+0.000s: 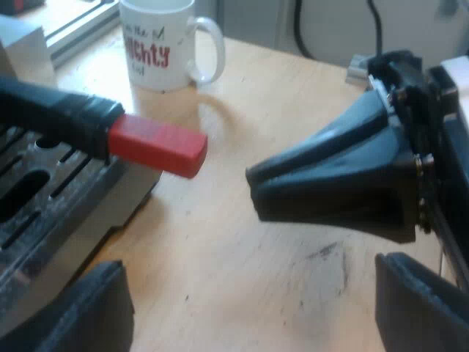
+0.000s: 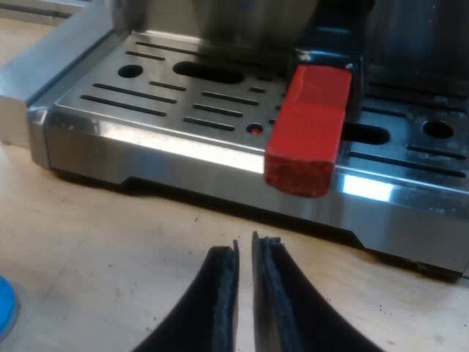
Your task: Grind coffee beans and then tamp
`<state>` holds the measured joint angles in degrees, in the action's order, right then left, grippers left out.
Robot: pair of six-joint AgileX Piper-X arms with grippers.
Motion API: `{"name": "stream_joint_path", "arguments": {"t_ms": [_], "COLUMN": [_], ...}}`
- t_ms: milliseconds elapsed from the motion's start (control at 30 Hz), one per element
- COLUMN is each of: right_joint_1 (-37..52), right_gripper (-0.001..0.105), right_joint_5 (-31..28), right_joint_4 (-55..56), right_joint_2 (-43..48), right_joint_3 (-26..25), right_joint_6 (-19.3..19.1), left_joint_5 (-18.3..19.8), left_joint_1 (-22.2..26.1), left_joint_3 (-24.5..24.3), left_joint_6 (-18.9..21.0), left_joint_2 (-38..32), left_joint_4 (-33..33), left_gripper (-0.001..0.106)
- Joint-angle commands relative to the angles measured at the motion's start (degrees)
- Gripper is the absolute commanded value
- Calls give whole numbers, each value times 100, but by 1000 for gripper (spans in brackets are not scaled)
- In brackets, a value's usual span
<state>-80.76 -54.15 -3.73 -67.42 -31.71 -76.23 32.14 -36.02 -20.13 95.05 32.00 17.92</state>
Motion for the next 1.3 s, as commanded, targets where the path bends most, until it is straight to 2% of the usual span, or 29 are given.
{"name": "stream_joint_path", "arguments": {"t_ms": [33, 100, 367, 600, 700, 967, 1167, 1300], "right_joint_1": [-7, -7, 82, 346, 397, 396, 416, 594], "right_gripper": [8, 8, 8, 8, 8, 8, 8, 8], "right_joint_5": [-262, -446, -437, -298, 35, 40, 40, 152], "right_joint_4": [-62, -66, -55, -55, -55, -226, -516, -544], "right_joint_2": [1, 1, 1, 1, -14, -238, -256, -270], "right_joint_3": [-9, -9, -9, -9, -9, -9, -9, -9], "right_joint_6": [20, 20, 20, 20, 20, 7, -435, -472], "left_joint_5": [-60, -60, 28, 120, 120, 120, 120, 120], "left_joint_1": [4, 4, 4, 4, 4, 4, 4, 4], "left_joint_3": [-18, -18, -18, -18, -18, -18, -18, -18], "left_joint_6": [-81, -123, -133, -133, -133, -133, -133, -133], "left_joint_2": [-2, -2, -2, -236, -342, -382, -382, -382], "left_joint_4": [170, 234, 323, 421, 425, 452, 470, 470], "left_gripper": [71, 71, 71, 71, 71, 71, 71, 71]}}
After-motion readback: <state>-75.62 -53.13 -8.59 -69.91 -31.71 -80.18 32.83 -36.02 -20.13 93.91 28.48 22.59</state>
